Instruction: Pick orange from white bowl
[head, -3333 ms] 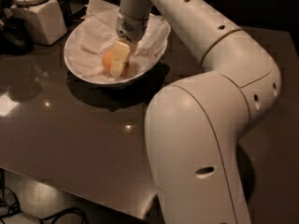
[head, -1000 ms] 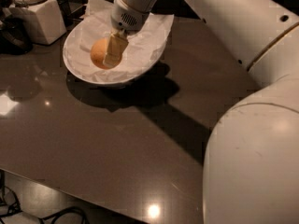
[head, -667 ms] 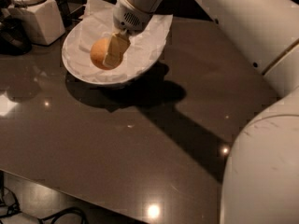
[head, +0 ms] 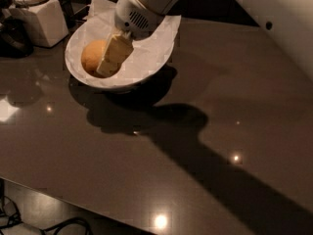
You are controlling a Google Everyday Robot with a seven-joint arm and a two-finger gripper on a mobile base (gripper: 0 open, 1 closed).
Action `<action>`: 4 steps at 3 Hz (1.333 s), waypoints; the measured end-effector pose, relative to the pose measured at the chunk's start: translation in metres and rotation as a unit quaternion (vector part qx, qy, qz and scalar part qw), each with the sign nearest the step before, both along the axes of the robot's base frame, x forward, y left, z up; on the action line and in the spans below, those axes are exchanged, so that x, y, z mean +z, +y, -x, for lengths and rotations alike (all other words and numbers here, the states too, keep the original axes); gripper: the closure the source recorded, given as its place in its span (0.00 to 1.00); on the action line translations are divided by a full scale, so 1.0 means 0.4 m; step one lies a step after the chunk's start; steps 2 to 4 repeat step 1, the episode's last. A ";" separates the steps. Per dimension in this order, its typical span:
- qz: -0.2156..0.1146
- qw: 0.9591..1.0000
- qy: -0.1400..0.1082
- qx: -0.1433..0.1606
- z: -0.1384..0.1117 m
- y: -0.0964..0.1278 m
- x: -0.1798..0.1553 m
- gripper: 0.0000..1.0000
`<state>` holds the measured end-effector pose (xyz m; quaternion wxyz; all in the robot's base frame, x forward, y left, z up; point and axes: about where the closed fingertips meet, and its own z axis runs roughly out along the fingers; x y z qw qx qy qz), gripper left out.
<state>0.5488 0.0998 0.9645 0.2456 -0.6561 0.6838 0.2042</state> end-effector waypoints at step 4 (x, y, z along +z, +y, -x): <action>0.000 1.000 0.000 0.000 0.001 0.000 0.001 1.00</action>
Offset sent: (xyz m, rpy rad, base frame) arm 0.0000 0.0000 0.0000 0.0000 0.0000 0.0000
